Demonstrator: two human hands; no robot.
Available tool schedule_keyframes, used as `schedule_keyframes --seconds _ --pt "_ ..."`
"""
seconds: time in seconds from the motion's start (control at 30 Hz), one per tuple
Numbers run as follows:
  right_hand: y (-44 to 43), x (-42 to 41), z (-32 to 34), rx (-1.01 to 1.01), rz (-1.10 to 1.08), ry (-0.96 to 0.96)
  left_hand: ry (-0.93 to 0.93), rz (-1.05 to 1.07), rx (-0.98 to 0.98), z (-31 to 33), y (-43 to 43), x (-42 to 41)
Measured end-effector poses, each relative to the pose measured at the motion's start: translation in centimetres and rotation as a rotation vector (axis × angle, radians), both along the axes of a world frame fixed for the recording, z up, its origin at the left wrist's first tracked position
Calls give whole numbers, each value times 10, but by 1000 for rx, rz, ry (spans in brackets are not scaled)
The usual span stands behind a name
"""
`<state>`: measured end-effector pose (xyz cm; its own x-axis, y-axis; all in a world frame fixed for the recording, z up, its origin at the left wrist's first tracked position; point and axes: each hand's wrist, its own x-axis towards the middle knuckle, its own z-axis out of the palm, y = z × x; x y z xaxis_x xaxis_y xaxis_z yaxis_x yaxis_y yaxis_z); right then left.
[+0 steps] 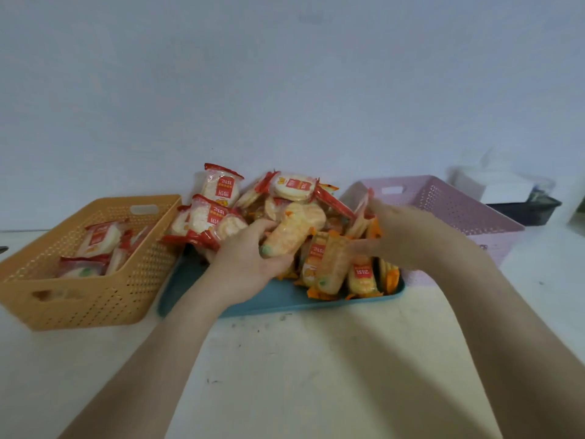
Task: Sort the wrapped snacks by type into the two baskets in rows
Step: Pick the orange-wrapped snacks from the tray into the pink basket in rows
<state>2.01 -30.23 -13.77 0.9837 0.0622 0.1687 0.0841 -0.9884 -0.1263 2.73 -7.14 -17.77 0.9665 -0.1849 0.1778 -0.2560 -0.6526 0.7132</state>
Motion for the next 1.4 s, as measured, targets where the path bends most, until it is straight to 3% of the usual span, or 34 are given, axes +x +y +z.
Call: schedule_keyframes --seconds 0.07,0.3,0.37,0.47,0.5,0.6,0.73,0.87,0.97,1.07,1.2,1.4 --pt "-3 0 -2 -4 6 131 112 -10 -119 -14 -17 -2" --pt "17 4 -19 217 148 241 98 43 101 -31 -65 -2" --pt "23 7 -28 282 187 222 120 111 65 -27 -68 8" --pt "17 8 -22 499 178 141 151 177 -139 -24 -61 19" --pt "11 8 -16 496 144 72 155 184 -200 -23 -57 20" --pt "-10 7 4 186 -31 -109 110 237 -223 -18 -43 24" --pt "-16 6 0 -37 -41 103 -11 344 -214 -9 -22 31" --pt "6 18 -38 -11 -3 105 84 224 -355 -5 -19 29" --pt "8 22 -40 203 22 207 277 64 -305 -15 -35 21" --pt "4 18 -34 660 7 355 437 12 -475 -21 -46 18" --pt "1 13 -29 1072 58 455 556 -43 -755 -11 -43 12" --pt "10 8 -12 1320 226 438 438 -2 -1049 16 -47 3"
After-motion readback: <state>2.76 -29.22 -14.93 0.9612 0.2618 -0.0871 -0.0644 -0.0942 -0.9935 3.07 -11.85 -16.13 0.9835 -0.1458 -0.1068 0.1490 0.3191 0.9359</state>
